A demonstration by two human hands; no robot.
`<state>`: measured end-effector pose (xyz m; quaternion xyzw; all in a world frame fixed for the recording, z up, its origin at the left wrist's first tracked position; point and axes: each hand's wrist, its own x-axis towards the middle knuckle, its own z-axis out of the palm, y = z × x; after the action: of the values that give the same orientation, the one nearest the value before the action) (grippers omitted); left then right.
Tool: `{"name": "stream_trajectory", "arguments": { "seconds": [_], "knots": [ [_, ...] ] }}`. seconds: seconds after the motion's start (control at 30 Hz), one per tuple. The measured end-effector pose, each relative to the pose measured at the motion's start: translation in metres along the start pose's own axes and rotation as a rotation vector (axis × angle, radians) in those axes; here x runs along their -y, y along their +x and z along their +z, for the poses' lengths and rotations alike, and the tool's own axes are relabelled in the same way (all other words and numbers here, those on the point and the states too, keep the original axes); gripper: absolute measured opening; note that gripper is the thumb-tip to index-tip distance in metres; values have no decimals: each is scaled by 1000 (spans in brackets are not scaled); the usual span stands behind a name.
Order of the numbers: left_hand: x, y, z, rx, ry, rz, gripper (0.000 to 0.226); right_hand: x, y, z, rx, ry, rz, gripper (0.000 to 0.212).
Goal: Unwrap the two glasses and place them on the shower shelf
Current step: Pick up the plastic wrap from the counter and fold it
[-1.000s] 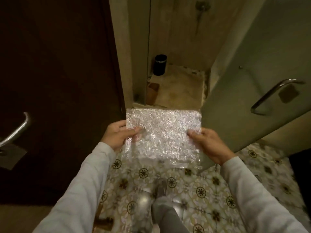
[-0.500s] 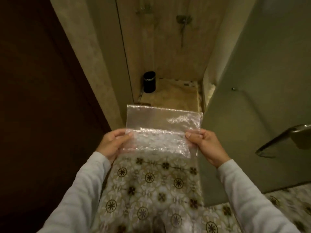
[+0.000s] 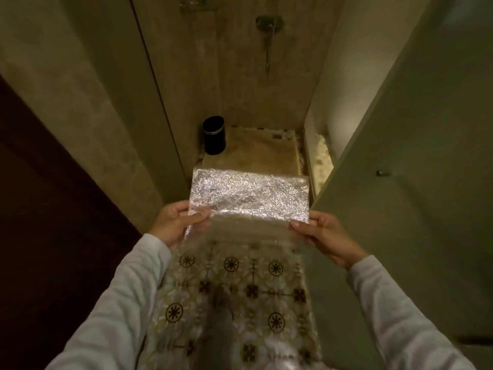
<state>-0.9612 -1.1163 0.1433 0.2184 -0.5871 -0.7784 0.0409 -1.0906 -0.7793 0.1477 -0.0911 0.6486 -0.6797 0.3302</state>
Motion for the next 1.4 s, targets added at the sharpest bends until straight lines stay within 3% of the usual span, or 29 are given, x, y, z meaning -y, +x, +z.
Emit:
{"name": "stream_trajectory", "arguments": {
  "seconds": [0.03,0.1,0.2,0.33,0.43,0.57,0.63,0.73,0.8,0.93,1.03,1.13,1.4],
  "knots": [
    [-7,21,-1,15,6,17,52,8,18,-1,-3,10,7,22],
    [-21,59,-5,16,14,25,52,23,52,-2,-4,20,5,8],
    [-47,116,-15,-2,-2,-9,41,49,113,1,-47,3,-27,74],
    [-84,185,-22,14,-4,-29,37,82,176,0,-131,2,-52,80],
    [-105,233,-14,27,-8,-65,31,100,210,-6,-147,5,-43,96],
    [-116,286,4,52,-28,-84,24,113,242,-26,-176,13,-31,65],
    [-118,311,15,84,-26,-98,29,116,257,-40,-220,54,-57,54],
    [-120,347,33,130,-4,-127,39,123,282,-58,-231,76,-99,17],
    [-124,375,46,154,22,-123,45,132,302,-75,-255,57,-99,10],
    [-140,436,80,154,22,-56,37,155,347,-121,-223,84,-64,32],
    [-151,480,107,148,37,-46,22,179,381,-159,-148,78,-87,26],
    [-161,515,125,161,65,31,41,198,418,-192,-169,109,-213,35],
    [-187,565,149,87,-72,-4,50,240,509,-231,-29,-41,-263,56]
  ]
}}
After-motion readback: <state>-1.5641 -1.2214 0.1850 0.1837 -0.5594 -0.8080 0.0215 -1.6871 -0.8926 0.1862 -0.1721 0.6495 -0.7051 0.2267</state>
